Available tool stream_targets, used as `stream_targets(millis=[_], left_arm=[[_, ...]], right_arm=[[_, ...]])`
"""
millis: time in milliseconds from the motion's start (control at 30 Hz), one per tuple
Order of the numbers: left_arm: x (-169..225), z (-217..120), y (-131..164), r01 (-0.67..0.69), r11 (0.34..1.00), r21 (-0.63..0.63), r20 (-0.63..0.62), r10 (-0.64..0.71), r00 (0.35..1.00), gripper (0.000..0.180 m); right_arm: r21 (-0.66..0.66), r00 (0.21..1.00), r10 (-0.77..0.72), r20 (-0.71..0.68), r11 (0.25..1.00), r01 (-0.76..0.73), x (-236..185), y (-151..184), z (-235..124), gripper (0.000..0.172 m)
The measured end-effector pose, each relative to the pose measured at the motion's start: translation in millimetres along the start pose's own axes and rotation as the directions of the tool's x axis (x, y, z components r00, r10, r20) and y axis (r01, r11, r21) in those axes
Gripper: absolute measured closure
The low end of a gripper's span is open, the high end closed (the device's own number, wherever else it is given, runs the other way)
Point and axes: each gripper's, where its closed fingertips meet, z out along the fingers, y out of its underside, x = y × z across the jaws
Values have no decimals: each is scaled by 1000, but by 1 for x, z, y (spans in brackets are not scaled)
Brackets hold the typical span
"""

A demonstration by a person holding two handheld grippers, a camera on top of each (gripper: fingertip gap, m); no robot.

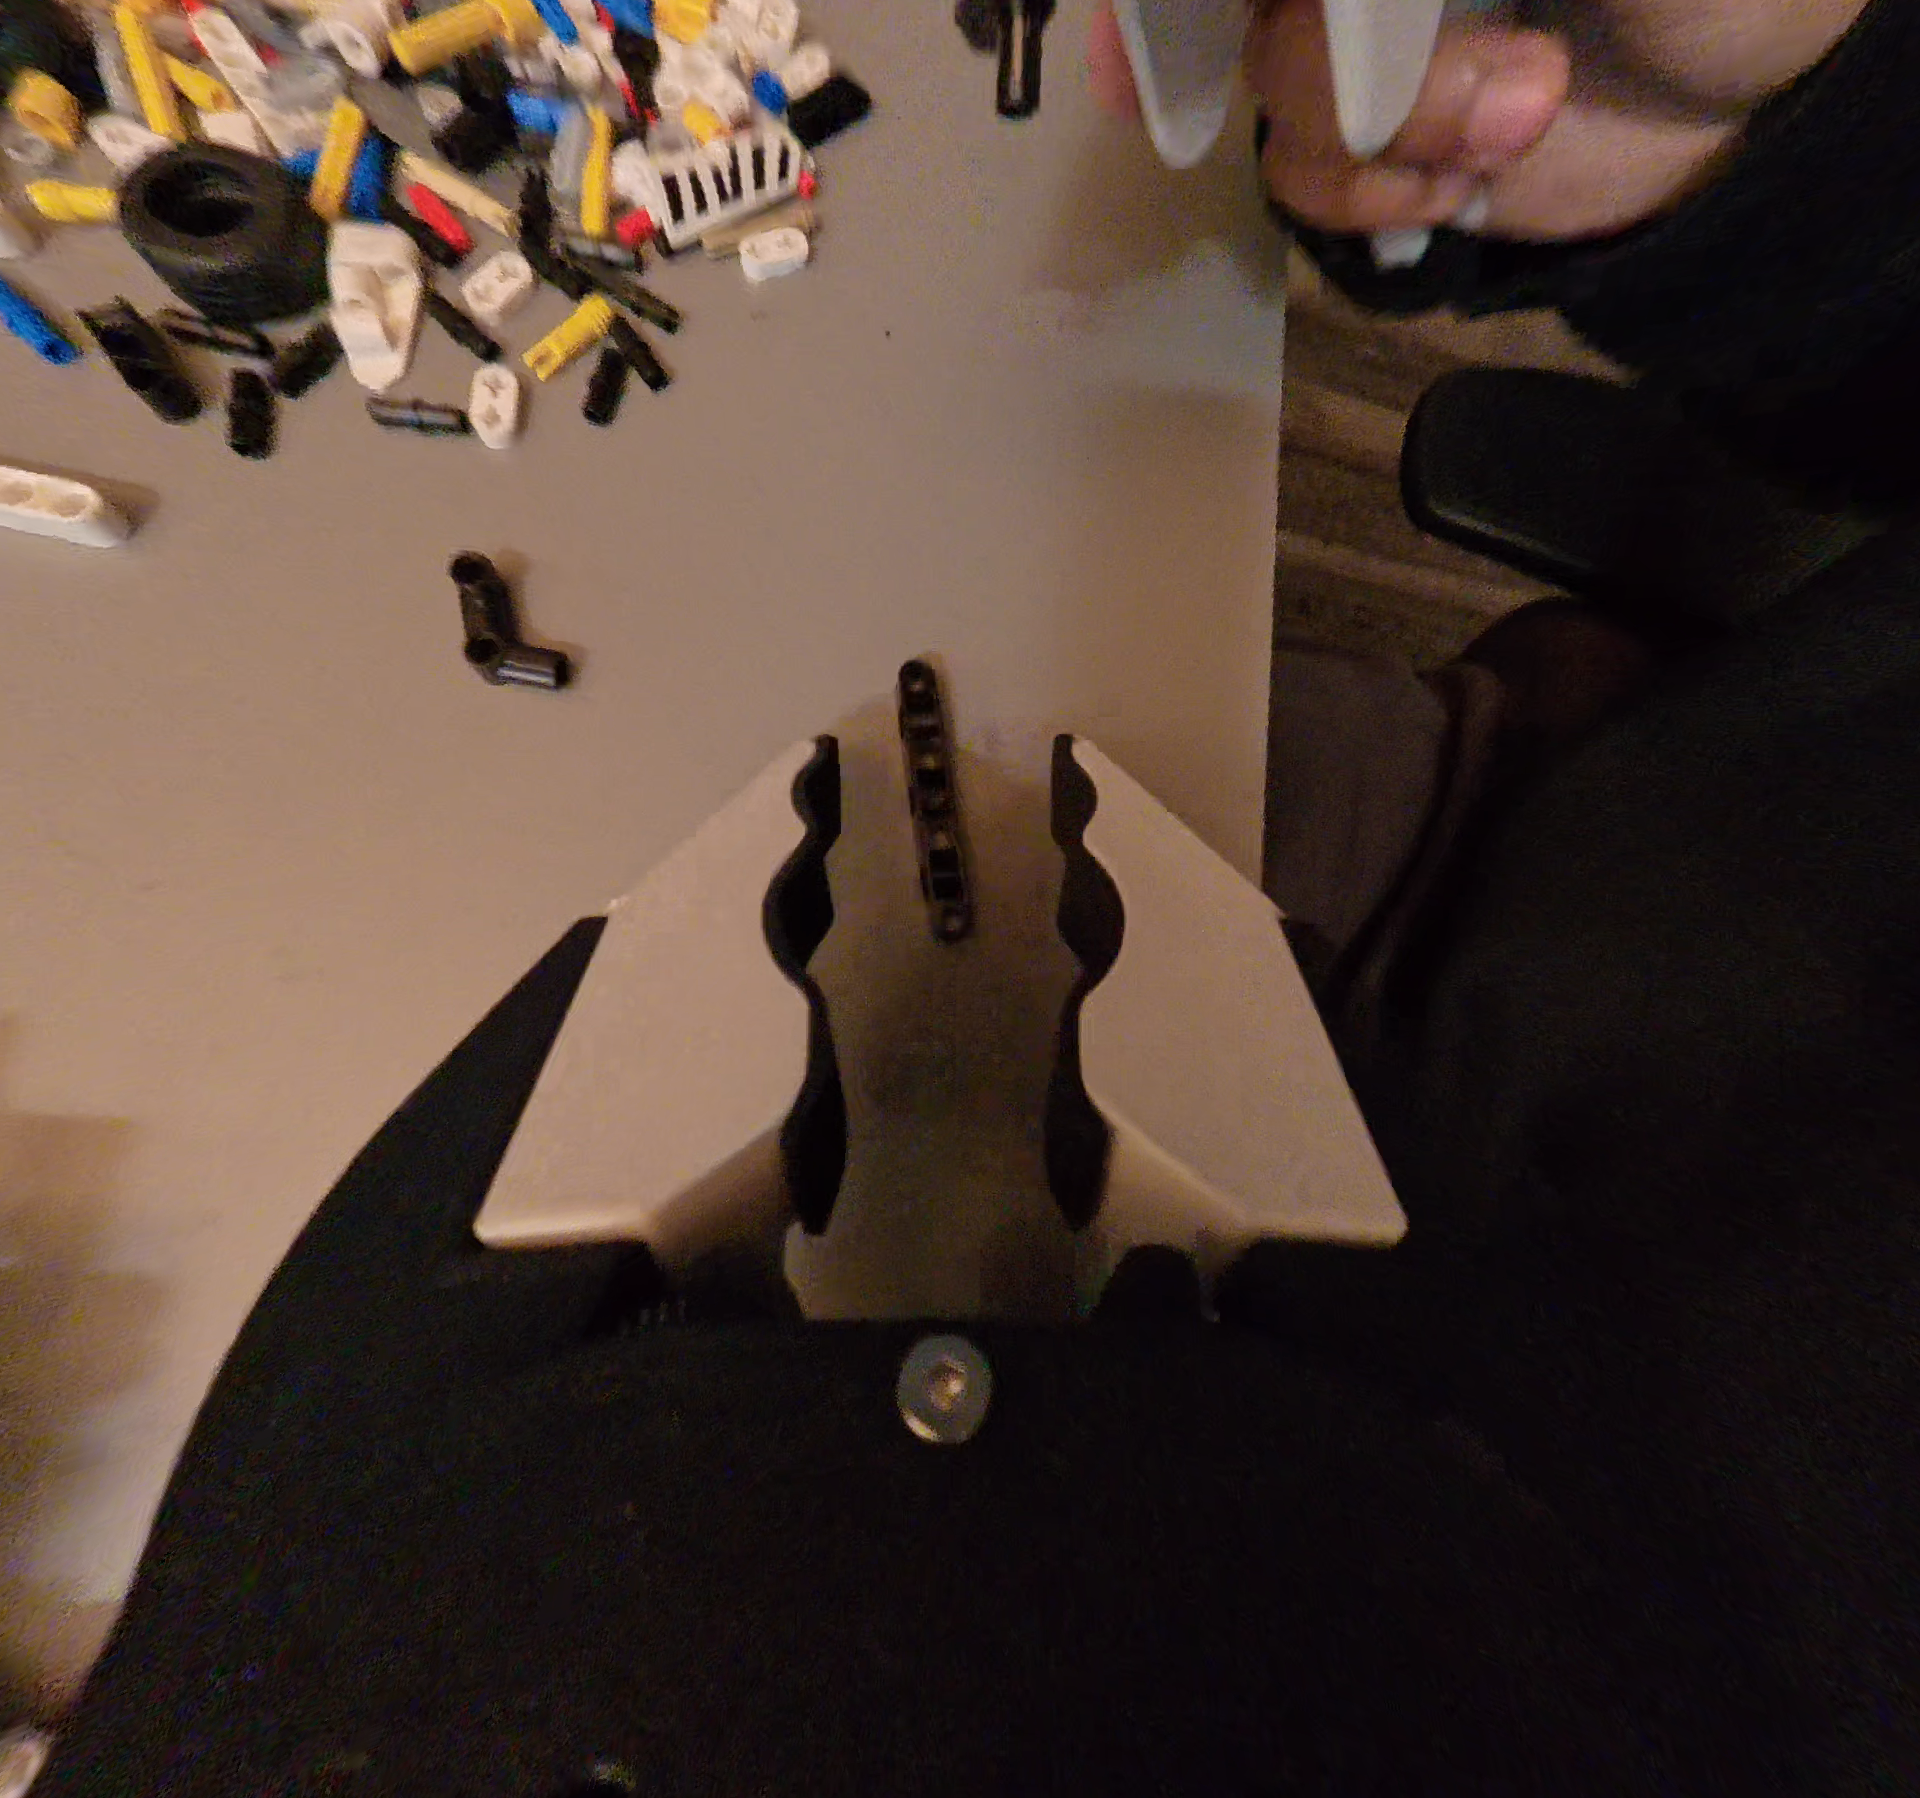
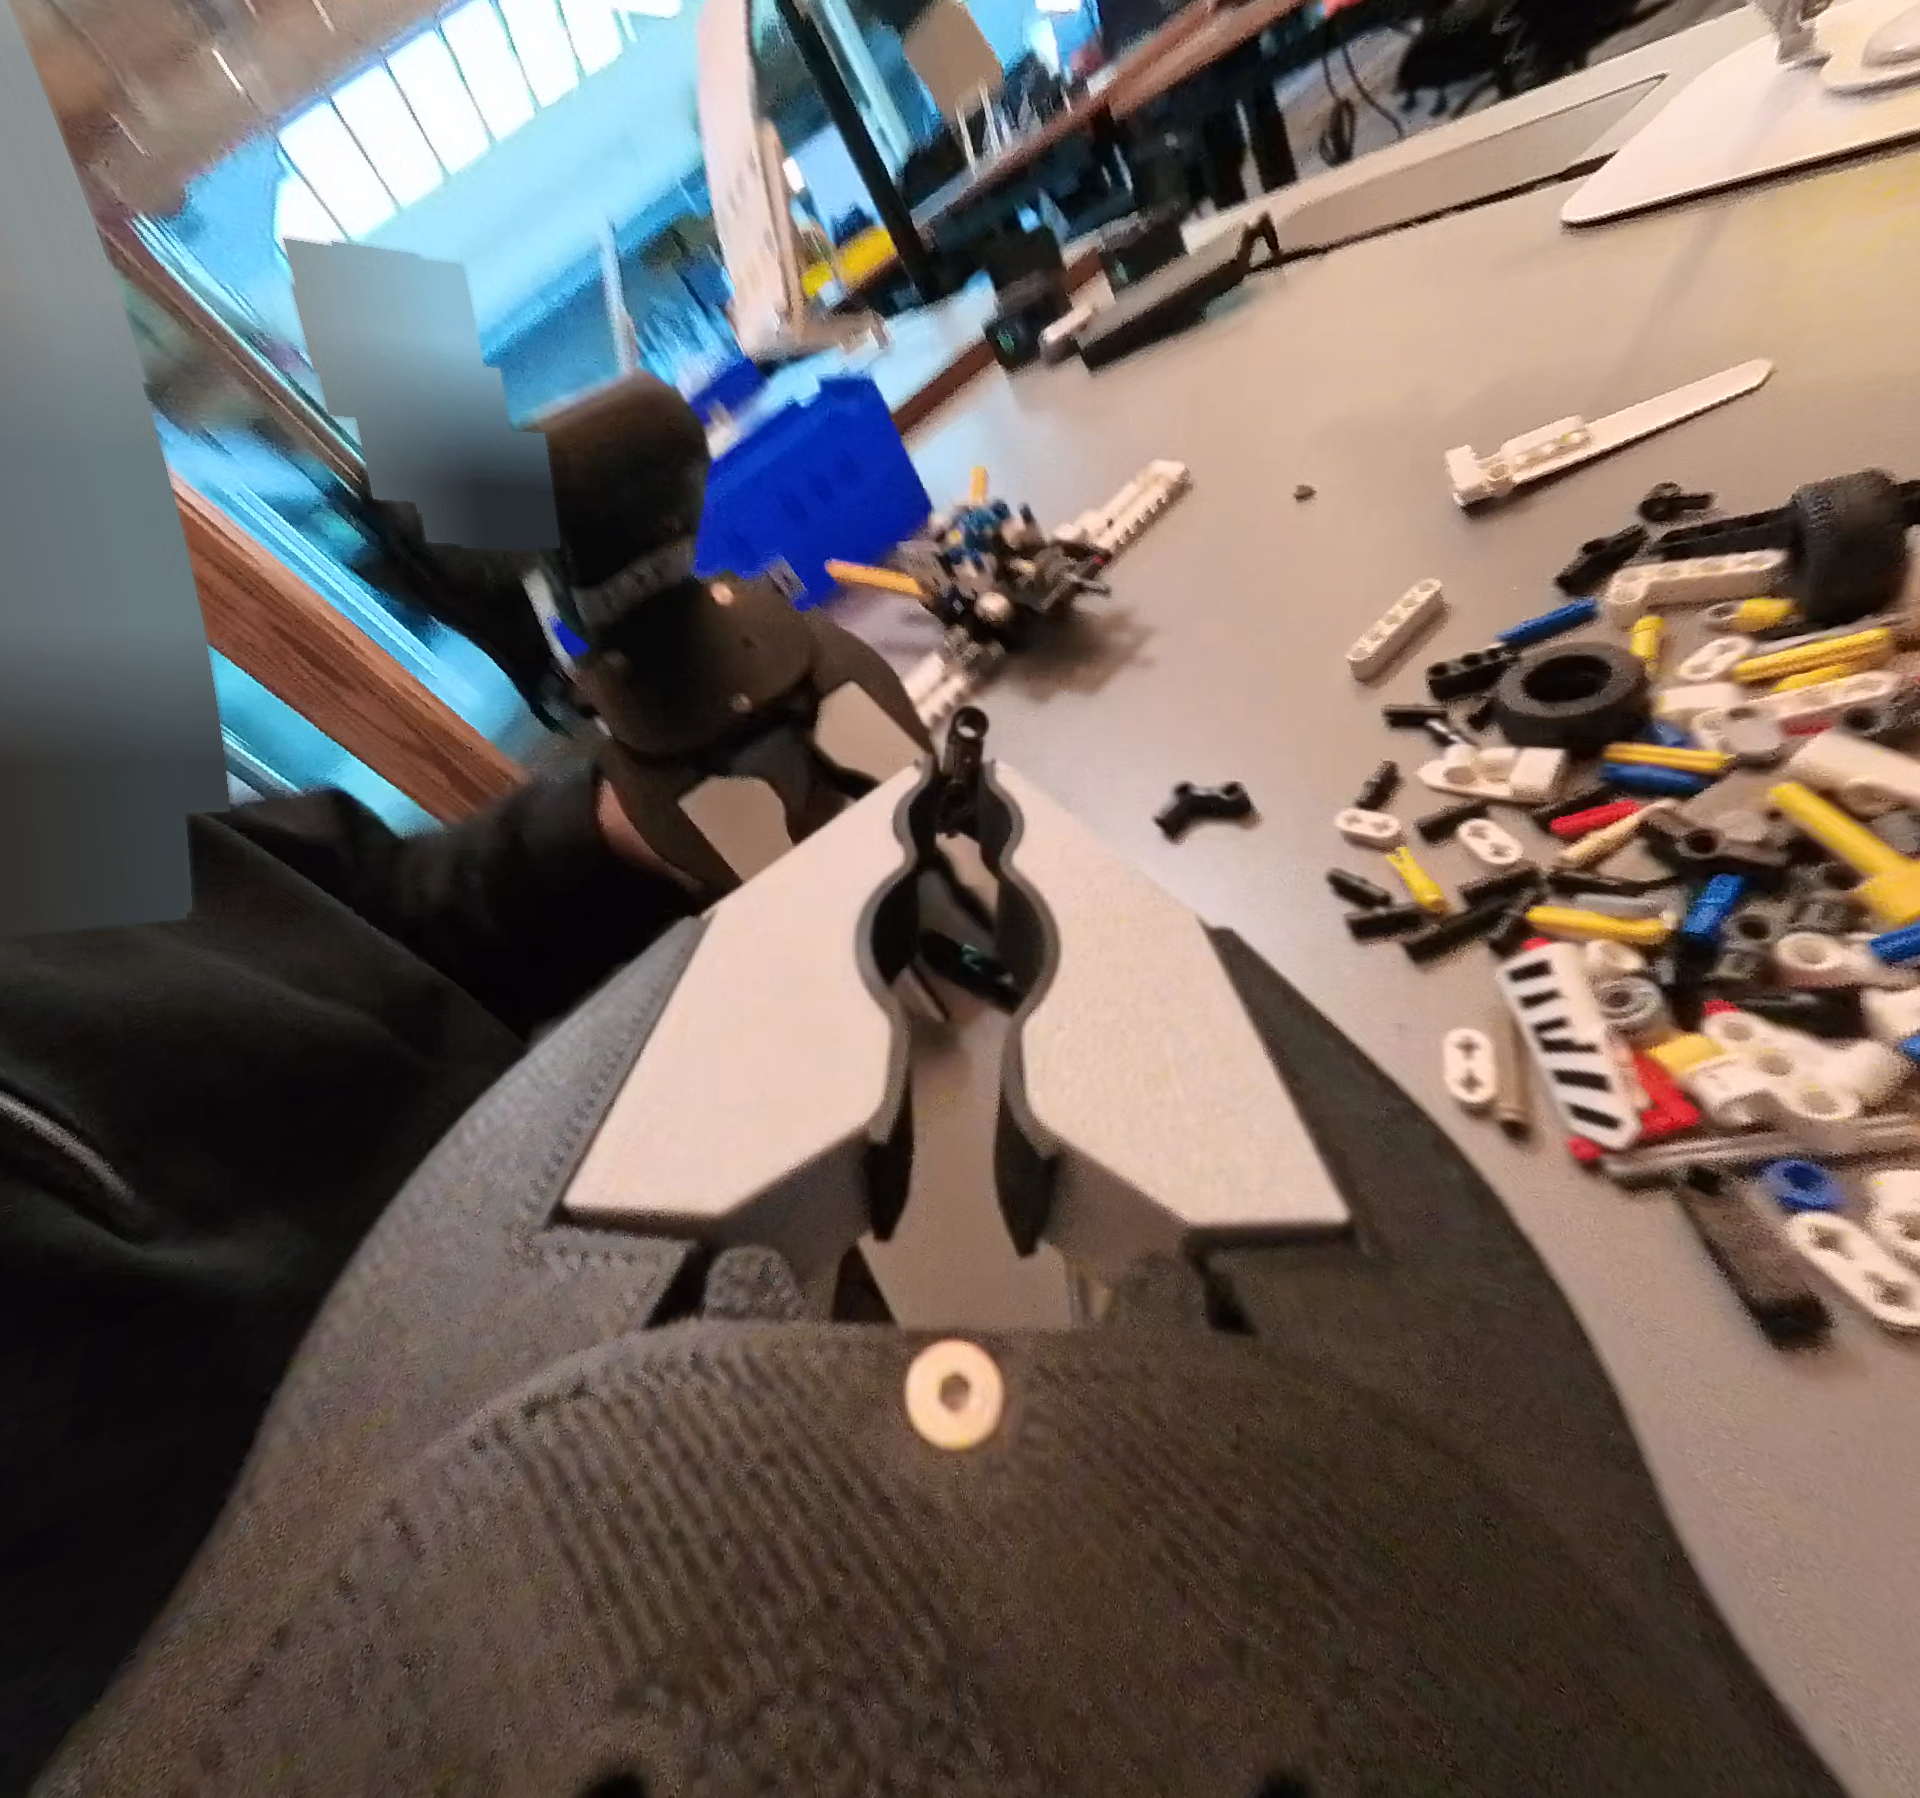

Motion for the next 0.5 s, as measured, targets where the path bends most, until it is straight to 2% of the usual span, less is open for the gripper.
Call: stream_targets(millis=[133,300,367,500], left_arm=[[4,-29,-36,-42,971,234,13,40,999,140],[19,-57,-61,-126,898,421,5,136,991,139],[21,-61,-61,-89,893,440,-18,109,994,147],[28,-70,-65,35,862,506,-117,28,993,164]], right_arm=[[54,985,138,102,988,-144,-10,-7,2,167],[-24,899,331,287,941,-339,-36,-4,14,167],[-26,870,369,326,924,-382,-42,-6,18,167],[-2,880,346,326,931,-365,-49,-8,25,167]])
